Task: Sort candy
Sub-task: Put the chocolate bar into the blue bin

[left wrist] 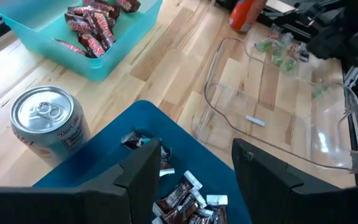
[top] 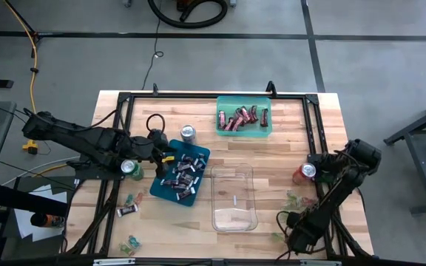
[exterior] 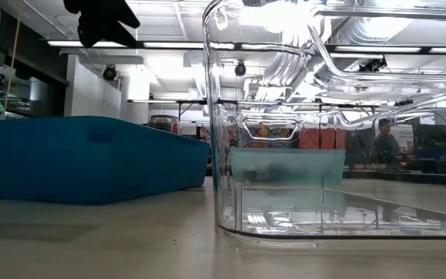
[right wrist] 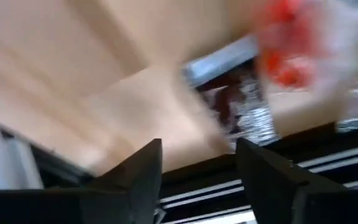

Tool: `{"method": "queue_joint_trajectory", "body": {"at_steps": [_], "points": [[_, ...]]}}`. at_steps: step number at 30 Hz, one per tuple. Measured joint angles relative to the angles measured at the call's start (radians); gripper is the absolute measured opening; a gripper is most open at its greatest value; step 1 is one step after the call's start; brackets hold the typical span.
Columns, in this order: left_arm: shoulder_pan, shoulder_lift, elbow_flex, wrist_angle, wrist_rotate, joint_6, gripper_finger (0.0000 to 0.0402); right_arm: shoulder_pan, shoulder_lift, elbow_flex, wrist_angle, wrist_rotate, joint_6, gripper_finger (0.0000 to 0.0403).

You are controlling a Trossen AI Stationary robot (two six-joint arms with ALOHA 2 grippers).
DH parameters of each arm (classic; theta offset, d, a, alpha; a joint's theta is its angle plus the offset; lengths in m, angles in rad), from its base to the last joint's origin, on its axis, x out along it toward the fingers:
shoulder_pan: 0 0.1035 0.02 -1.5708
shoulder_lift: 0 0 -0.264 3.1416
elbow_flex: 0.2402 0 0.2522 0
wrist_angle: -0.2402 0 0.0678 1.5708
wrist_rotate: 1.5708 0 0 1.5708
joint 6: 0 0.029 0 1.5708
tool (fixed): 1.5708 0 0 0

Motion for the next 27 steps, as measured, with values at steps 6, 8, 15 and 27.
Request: {"method": "queue_joint_trajectory", "body": {"at_steps": [6, 8, 15, 27], "points": [[0.0, 0.0, 0.0, 0.035, -0.006, 0.0, 0.0186, -0.027, 0.0, 0.0, -0.141, -0.005, -0.068, 0.0254], [0.0, 0.0, 0.0, 0.038, -0.006, 0.0, 0.0186, -0.032, 0.0, 0.0, -0.14, -0.004, -0.098, 0.0261], [0.0, 0.0, 0.0, 0.04, -0.006, -0.003, 0.0186, -0.035, -0.001, -0.027, -0.022, 0.01, -0.142, 0.0264], [0.0, 0.0, 0.0, 0.039, -0.006, -0.002, 0.0186, -0.037, -0.006, -0.133, 0.074, -0.029, -0.083, 0.0212]]}}
